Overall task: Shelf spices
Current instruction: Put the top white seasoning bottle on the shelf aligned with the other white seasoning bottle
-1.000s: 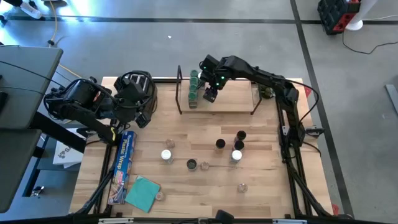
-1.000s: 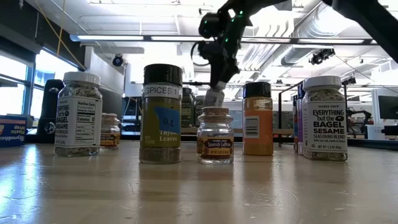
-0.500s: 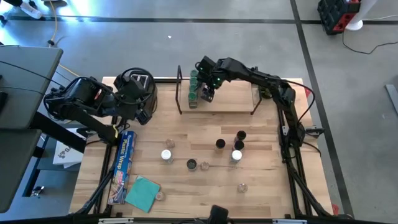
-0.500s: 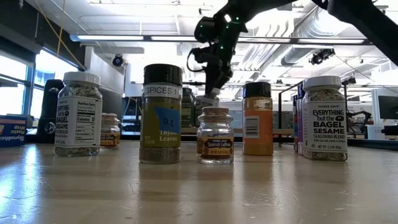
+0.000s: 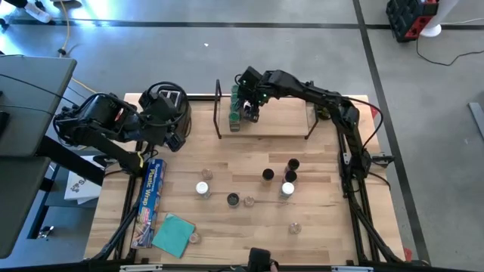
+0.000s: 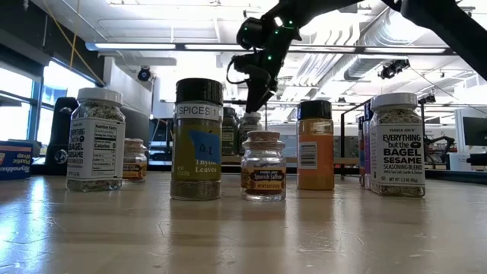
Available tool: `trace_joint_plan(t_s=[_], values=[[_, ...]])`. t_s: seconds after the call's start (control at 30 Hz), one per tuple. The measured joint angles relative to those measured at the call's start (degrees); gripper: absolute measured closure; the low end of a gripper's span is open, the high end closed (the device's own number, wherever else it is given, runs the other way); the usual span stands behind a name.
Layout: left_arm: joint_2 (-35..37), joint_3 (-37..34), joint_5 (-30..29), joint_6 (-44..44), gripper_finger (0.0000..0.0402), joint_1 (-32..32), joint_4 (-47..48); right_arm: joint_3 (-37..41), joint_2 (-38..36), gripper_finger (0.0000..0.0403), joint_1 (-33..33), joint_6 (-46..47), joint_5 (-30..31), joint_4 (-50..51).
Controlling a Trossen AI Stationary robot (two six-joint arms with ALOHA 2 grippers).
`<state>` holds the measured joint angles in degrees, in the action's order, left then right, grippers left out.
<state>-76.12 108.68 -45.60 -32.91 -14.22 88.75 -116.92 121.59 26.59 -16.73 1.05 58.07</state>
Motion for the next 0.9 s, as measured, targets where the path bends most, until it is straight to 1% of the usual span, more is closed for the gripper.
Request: trace_joint_plan(t_s=[0.2, 0.3, 0.43, 0.57, 0.6, 0.67, 0.73, 0.8, 0.9], values=[[0.0, 0.0, 0.0, 0.01, 0.0357, 0.0, 0.0, 0.0, -0.03, 0.0175, 0.0, -4.74, -0.11, -0.72], [0.0, 0.0, 0.02, 0.03, 0.0357, 0.0, 0.0, -0.1, -0.03, 0.0174, -0.01, -5.38, 1.42, -2.18], [0.0, 0.0, 0.02, 0.03, 0.0357, 0.0, -0.04, -3.71, -0.1, 0.0174, -0.02, -5.38, 2.97, -0.05], [0.0, 0.0, 0.02, -0.01, 0.0357, 0.0, -0.07, -9.12, -0.1, 0.0174, 0.0, -3.17, 3.25, 6.53], [0.0, 0.0, 0.01, -0.04, 0.0357, 0.0, -0.09, -10.3, -0.13, 0.0174, 0.01, -1.64, 2.22, 8.23], [-0.02, 0.0, 0.02, -0.31, 0.0357, 0.0, -0.09, -11.5, -0.21, 0.0175, 0.07, 0.75, -2.54, 11.63], [0.0, 0.0, 0.04, -0.78, 0.0357, 0.0, -0.09, -10.81, -0.25, 0.0183, 0.23, 0.72, -6.16, 15.08], [-0.02, 0.0, 0.29, -0.98, 0.0357, 0.0, -0.11, -8.3, -0.24, 0.02, 0.31, -1.03, -7.36, 17.33], [-0.02, 0.0, 0.35, -0.99, 0.0357, -0.02, -0.11, -3.37, -0.17, 0.024, 0.5, -1.79, -7.39, 17.03]])
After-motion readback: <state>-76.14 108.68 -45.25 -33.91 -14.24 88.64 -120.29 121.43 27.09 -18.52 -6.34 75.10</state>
